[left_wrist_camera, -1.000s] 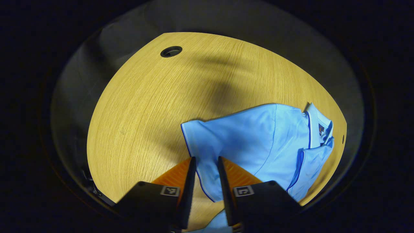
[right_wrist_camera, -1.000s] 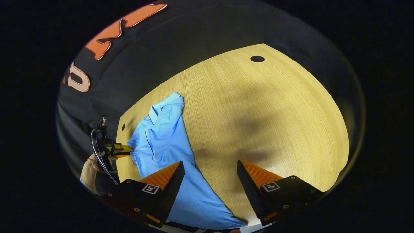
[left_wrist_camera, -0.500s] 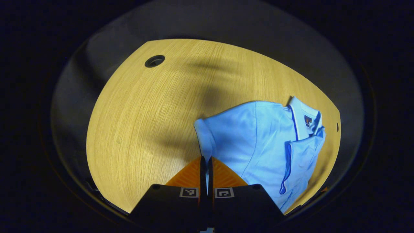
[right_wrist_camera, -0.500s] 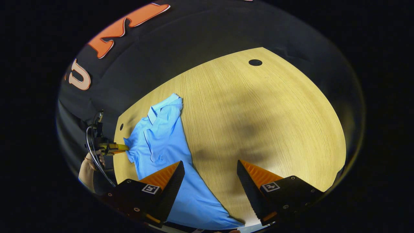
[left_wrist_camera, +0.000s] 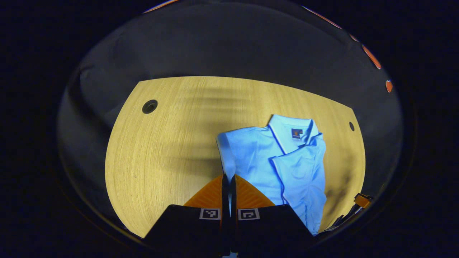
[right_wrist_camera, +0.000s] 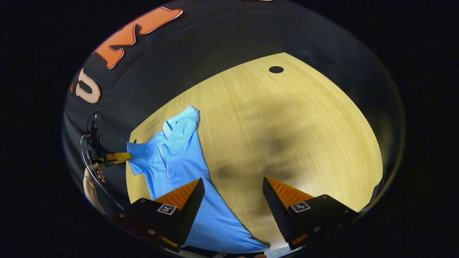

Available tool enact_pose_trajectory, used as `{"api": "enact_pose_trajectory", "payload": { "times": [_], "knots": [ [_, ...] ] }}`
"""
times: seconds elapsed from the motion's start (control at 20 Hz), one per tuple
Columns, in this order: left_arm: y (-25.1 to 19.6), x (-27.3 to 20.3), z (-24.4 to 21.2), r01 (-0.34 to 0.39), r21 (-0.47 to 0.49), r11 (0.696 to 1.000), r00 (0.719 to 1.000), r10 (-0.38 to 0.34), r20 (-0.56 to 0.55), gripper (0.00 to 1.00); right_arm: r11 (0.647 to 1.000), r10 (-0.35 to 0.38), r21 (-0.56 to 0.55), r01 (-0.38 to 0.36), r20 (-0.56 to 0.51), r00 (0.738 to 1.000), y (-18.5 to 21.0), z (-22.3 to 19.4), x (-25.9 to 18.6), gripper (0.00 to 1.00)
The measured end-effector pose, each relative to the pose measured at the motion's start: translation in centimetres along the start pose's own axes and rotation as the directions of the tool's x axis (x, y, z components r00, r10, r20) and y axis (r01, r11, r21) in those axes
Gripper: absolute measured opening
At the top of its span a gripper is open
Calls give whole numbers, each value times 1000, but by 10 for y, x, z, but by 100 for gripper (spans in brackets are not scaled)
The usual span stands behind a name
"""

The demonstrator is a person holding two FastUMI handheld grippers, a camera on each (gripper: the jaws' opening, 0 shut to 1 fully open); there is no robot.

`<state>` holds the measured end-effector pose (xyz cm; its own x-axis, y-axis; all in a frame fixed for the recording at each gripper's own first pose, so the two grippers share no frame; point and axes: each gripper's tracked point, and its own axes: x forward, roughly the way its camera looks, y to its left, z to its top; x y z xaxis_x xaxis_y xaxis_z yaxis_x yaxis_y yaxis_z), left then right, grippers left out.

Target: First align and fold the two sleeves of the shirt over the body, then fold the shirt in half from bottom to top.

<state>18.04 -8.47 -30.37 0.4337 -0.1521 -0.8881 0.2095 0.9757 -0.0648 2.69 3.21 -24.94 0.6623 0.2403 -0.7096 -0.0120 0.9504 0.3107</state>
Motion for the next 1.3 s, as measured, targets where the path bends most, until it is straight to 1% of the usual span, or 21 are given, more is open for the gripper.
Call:
{"api": "enact_pose_trajectory", "payload": {
  "times": [0.25, 0.55, 0.75, 0.95, 1.2, 1.25, 1.3],
  "knots": [
    [-56, -8, 7, 58, 74, 996, 998, -59, 11, 4, 1000, -11, 25, 11, 5, 1000, -17, -4, -7, 99],
    [-117, 1, 1, 110, 132, 985, 994, -108, -25, 4, 997, -33, 63, 32, 14, 999, -45, -6, -16, 98],
    [-155, 10, -8, 148, 186, 971, 988, -139, -63, 4, 996, -43, 82, 42, 17, 999, -61, -6, -21, 98],
    [-182, 24, -21, 159, 219, 963, 985, -141, -98, 4, 995, -48, 91, 47, 13, 999, -70, -6, -21, 99],
    [-204, 40, -35, 155, 228, 961, 984, -131, -117, 5, 995, -48, 87, 48, -2, 999, -73, -10, -19, 98],
    [-208, 43, -37, 160, 228, 961, 984, -136, -116, 3, 995, -47, 85, 47, -4, 999, -73, -11, -18, 99],
    [-210, 47, -39, 163, 229, 960, 983, -140, -115, 5, 995, -47, 84, 47, -8, 999, -72, -12, -18, 99]
  ]
}}
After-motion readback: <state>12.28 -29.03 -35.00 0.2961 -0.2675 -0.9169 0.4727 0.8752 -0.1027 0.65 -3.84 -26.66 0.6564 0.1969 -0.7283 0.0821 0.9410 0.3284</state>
